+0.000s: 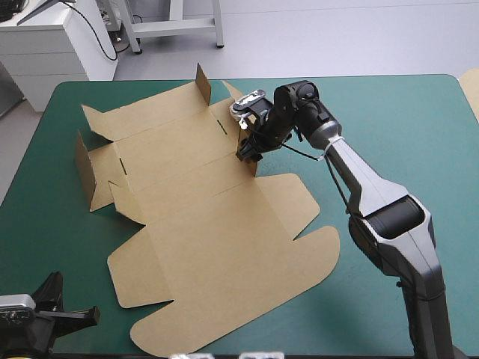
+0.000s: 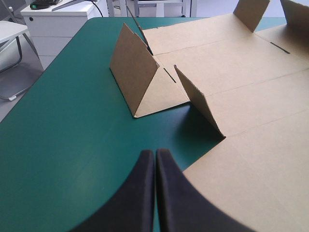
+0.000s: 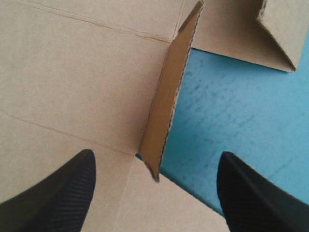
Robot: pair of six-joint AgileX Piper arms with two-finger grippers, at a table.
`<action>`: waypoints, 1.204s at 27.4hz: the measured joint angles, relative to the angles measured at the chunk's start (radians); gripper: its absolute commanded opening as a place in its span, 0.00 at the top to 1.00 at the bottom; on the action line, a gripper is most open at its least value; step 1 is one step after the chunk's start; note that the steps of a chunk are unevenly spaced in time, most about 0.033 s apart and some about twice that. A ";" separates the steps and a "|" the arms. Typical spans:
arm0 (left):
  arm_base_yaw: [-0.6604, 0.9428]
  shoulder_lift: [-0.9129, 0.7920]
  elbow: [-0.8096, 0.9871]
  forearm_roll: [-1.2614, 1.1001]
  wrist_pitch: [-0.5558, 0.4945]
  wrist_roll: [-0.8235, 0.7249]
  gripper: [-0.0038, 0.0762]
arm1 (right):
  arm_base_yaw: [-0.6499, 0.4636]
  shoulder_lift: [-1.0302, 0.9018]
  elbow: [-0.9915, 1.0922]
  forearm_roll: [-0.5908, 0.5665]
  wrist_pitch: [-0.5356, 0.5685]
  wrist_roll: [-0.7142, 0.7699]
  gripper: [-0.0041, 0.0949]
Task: Fold the box
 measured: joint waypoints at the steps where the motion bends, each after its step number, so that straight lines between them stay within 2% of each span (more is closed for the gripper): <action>1: 0.000 0.000 0.000 0.000 0.000 0.000 0.96 | 0.000 0.009 0.000 0.000 -0.013 -0.005 0.29; 9: 0.000 0.000 0.000 0.000 0.000 0.000 0.96 | 0.000 0.056 0.000 0.002 -0.117 -0.025 0.30; 12: 0.000 0.000 0.000 0.000 0.000 0.000 0.96 | 0.000 0.066 0.000 0.003 -0.136 -0.031 0.38; 13: 0.000 0.000 0.000 0.000 0.000 0.000 0.96 | 0.000 0.067 0.000 0.003 -0.142 -0.032 0.45; 15: 0.000 0.000 0.000 0.000 0.000 0.000 0.96 | 0.000 0.067 -0.001 0.004 -0.151 -0.033 0.69; 16: 0.000 0.000 0.000 0.000 0.000 0.000 0.96 | 0.000 0.067 -0.002 0.004 -0.153 -0.035 0.98; 28: 0.000 0.000 0.000 0.000 0.000 0.000 0.96 | 0.002 0.067 -0.006 0.014 -0.154 -0.196 0.98; 31: 0.000 0.000 0.000 0.000 0.000 0.000 0.96 | 0.002 0.067 -0.007 0.015 -0.117 -0.344 0.98; 33: 0.000 0.000 0.000 0.000 0.000 0.000 0.96 | 0.002 0.067 -0.015 0.018 -0.072 -0.506 0.98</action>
